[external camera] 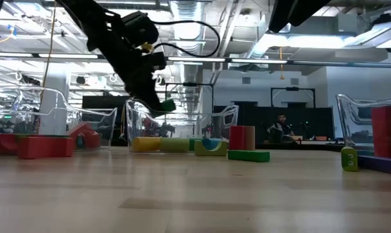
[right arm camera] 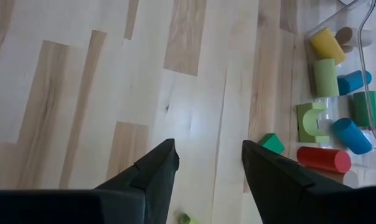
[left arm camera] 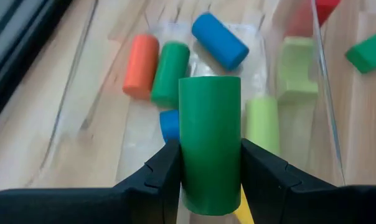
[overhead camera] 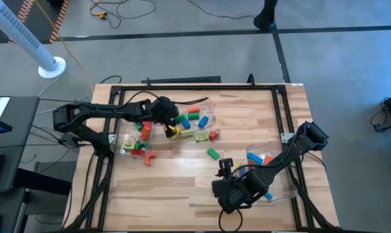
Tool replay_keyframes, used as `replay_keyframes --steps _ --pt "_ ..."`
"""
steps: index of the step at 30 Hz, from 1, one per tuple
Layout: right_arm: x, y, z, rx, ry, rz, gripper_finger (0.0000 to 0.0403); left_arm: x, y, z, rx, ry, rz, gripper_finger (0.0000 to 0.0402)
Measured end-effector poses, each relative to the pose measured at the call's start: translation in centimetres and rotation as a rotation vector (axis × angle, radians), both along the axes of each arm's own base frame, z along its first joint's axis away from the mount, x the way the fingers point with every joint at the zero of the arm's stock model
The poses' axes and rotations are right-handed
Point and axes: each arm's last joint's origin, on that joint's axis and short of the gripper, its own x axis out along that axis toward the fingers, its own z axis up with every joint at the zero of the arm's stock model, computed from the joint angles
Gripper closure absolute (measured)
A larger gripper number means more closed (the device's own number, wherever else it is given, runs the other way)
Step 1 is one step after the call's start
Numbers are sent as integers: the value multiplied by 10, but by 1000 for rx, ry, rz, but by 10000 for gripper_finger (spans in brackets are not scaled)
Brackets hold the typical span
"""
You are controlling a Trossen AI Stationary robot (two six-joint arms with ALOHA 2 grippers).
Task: Sort blocks by size
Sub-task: Put the green cylindrical block into the top transparent bin, then put the light green arch block into the top transparent bin
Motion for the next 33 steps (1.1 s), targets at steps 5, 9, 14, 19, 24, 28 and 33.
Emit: replay_keyframes --steps 5,9,14,19,24,28,33 --pt "0 0 0 4 -3 -6 191 2 1 -2 -6 -3 7 269" --pt "0 0 0 6 -4 -6 191 1 1 -2 -8 -2 8 269" --pt "1 1 0 9 -9 -6 191 0 1 -3 -13 15 7 263" --pt "1 1 0 11 -10 -7 191 0 0 -3 -17 21 9 239" --pt "1 1 0 14 -12 -12 191 0 1 -3 -19 17 12 225" --pt "1 1 0 19 -14 -20 191 0 1 -3 -18 16 13 224" --pt "1 1 0 23 -15 -26 191 1 1 -2 -11 3 15 224"
